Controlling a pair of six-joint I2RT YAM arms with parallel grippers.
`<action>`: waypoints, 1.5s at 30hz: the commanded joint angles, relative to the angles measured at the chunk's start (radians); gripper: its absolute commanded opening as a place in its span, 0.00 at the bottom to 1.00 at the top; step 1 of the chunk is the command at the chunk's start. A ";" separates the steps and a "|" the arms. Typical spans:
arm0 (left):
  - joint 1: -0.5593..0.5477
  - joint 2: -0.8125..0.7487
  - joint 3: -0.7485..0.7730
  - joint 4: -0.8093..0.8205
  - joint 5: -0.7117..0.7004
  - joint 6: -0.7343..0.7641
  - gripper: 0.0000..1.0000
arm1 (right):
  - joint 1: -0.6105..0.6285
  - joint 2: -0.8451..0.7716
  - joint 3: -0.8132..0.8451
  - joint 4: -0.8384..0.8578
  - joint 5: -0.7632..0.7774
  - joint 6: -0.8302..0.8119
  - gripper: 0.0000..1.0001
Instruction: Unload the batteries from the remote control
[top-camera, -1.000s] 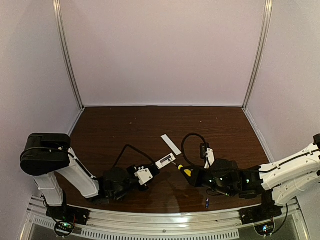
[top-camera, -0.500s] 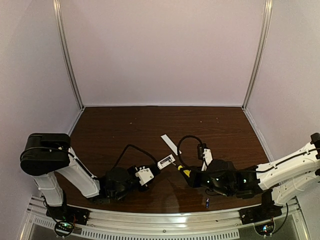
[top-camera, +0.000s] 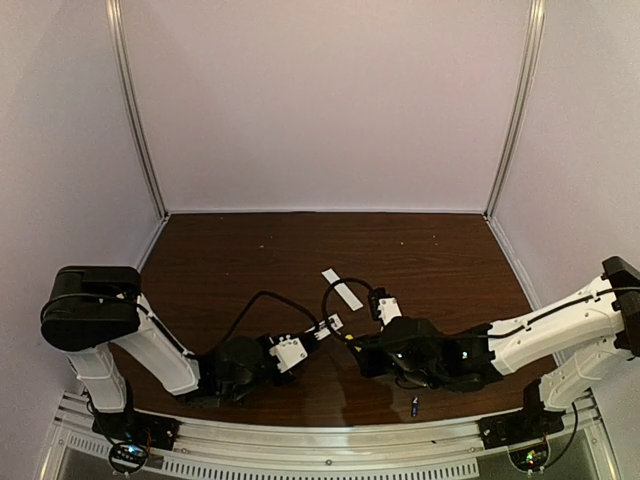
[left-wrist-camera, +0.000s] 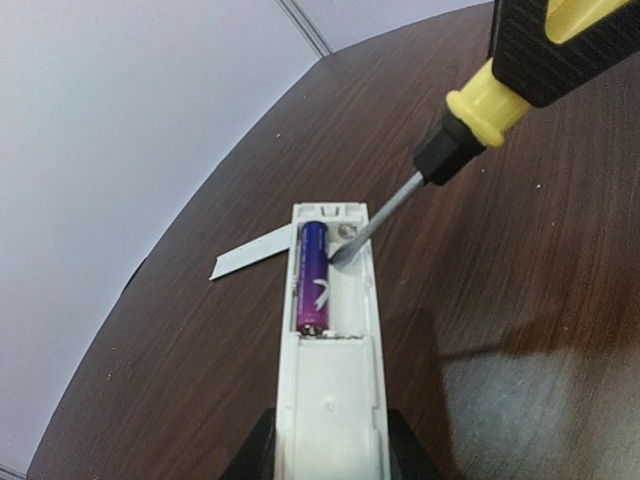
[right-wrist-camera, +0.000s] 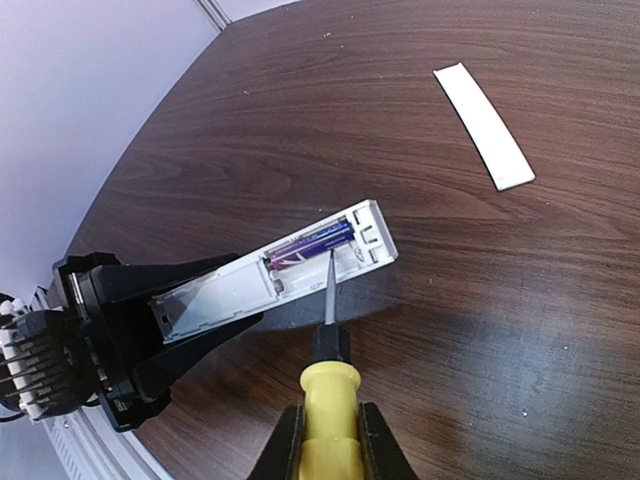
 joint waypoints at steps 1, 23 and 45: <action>-0.018 -0.027 0.032 0.065 0.075 -0.012 0.00 | -0.010 0.064 0.071 -0.059 0.027 -0.041 0.00; -0.018 -0.029 0.037 0.058 0.035 -0.042 0.00 | -0.065 -0.007 -0.083 0.165 -0.009 0.195 0.00; -0.017 -0.028 0.042 0.053 0.068 -0.061 0.00 | -0.094 0.079 -0.144 0.535 -0.166 0.270 0.00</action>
